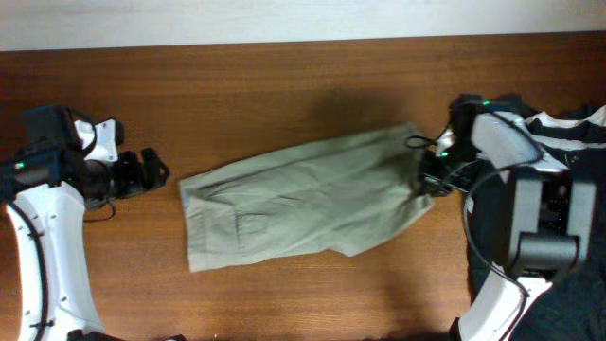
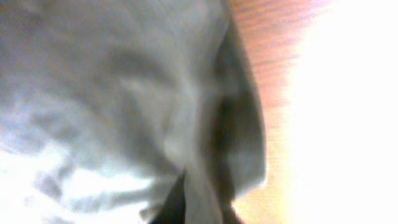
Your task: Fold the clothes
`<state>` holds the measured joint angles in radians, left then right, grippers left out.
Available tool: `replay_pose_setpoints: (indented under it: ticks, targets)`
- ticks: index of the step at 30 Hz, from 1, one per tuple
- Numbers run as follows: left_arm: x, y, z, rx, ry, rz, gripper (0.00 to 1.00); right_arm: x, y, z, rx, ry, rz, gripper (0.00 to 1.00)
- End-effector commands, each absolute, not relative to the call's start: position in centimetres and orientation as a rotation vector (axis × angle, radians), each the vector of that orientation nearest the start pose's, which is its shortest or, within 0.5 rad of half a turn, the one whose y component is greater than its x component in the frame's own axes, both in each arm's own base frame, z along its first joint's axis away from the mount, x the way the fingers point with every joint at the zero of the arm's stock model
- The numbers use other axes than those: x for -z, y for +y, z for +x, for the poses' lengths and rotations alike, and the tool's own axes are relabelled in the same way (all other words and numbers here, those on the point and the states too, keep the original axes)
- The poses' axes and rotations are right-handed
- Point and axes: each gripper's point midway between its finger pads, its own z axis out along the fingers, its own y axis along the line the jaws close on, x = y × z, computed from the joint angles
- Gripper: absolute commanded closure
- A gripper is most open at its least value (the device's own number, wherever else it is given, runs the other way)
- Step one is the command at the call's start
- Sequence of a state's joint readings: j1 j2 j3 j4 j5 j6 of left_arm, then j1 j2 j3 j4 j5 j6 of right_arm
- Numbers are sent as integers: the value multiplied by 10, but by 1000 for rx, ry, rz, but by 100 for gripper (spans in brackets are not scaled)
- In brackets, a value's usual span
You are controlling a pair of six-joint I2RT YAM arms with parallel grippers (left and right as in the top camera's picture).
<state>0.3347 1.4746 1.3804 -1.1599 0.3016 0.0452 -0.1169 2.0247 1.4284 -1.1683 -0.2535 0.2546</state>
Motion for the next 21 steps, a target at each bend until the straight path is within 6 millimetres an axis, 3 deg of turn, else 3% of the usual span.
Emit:
replay_pose_setpoints:
  ticks: [1,3,5,6,7,9,10,12,13,14,15,16,17,20,21]
  targets:
    - [-190,6,325,377,2744,31,3,-71,-28,317,-125,3230,739,38]
    - [-175,-18,323,369,2805,137,17,-81,-46,324,-6,3173,731,30]
    - [-149,-34,320,404,2887,196,48,-83,-55,340,-18,3100,748,30]
    - [-137,-38,319,418,2928,209,66,-81,-54,352,-77,3058,740,48]
    - [-125,-39,318,423,2960,244,75,-78,-43,361,-190,3033,691,53]
    - [-107,-37,320,424,3011,270,75,-59,-34,369,-278,3002,671,49]
    - [-101,-37,320,423,3027,277,79,-43,-24,374,-367,2977,677,56]
    - [-96,-37,322,427,3035,275,83,-17,-15,380,-463,2920,843,82]
    - [-96,-37,325,423,3025,277,83,-11,-5,395,-585,2842,887,92]
    - [-96,-37,326,421,3020,277,83,-16,3,416,-694,2750,847,96]
    - [-96,-37,327,419,3014,278,83,-51,18,469,-900,2506,653,96]
    - [-96,-37,327,419,3014,278,83,-77,27,491,-1006,2372,521,96]
    - [-96,-37,327,421,3017,278,75,-99,34,502,-1103,2293,477,96]
    - [-95,-37,322,428,3036,276,71,-107,38,482,-1078,2385,419,91]
    - [-94,-39,320,430,3041,284,66,-112,36,460,-999,2461,357,89]
